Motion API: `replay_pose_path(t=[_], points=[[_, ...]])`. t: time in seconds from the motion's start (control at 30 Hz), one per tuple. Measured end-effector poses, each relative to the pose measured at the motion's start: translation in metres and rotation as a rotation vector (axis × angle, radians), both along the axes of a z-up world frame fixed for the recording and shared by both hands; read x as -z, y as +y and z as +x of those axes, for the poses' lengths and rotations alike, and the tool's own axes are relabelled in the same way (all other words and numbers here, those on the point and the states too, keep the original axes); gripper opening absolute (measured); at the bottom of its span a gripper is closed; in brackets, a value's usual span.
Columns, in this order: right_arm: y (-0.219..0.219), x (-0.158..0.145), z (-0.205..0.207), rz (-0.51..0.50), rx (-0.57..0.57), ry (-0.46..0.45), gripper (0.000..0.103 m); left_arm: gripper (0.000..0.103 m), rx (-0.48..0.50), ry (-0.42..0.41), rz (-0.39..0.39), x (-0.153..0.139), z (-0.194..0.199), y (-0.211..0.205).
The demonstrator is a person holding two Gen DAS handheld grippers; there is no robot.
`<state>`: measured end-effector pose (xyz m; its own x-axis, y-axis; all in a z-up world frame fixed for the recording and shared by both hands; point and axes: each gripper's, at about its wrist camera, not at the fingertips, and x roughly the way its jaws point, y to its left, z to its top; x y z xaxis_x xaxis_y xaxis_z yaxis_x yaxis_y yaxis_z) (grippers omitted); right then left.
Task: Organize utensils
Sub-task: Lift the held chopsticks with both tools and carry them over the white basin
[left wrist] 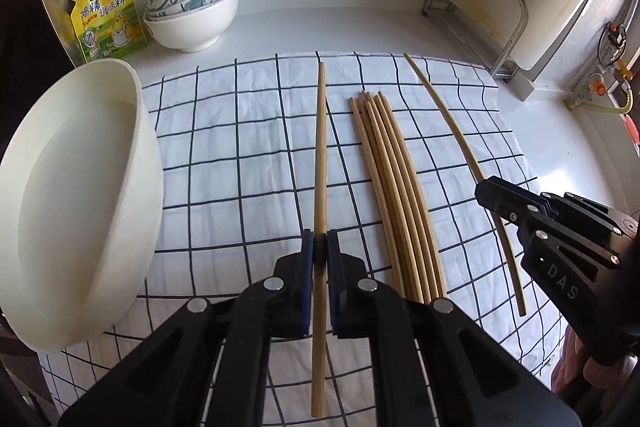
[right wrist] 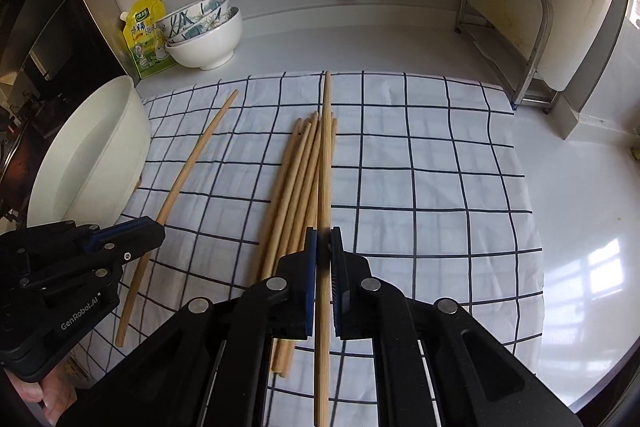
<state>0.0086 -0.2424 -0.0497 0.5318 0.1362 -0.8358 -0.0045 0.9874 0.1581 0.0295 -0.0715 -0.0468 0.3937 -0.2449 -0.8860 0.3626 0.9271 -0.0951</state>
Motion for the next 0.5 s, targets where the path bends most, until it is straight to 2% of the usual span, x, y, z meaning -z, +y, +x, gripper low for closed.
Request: replay_pose_path(t=[0.23,0.5], points=[[0.042,-0.031,0.006,0.022,-0.034,-0.046,0.007,0.007,-0.011,-0.072,-0.027,-0.037,0.006,0.034],[0.114,-0.052,0.026,0.036,-0.132,-0.080,0.007,0.007,-0.105,-0.124,-0.044,-0.057,0.017,0.107]])
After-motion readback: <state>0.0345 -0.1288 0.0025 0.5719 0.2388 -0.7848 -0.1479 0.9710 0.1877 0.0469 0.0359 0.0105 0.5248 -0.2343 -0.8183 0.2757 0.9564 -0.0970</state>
